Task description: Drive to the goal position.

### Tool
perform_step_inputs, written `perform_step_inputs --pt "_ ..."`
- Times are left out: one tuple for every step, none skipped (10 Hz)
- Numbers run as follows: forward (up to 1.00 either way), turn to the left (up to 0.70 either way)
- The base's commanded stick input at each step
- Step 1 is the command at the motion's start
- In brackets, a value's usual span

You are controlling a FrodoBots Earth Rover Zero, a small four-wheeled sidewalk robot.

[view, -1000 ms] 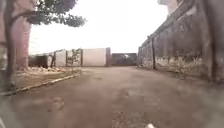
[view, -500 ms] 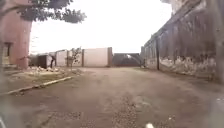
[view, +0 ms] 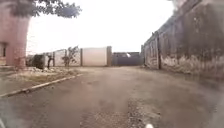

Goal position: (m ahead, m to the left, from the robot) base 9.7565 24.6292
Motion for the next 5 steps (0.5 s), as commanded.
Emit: perform_step_inputs --pt "0.85 0.0" --pt "0.85 0.0" --pt "0.85 0.0" --pt "0.85 0.0" --pt "0.85 0.0"
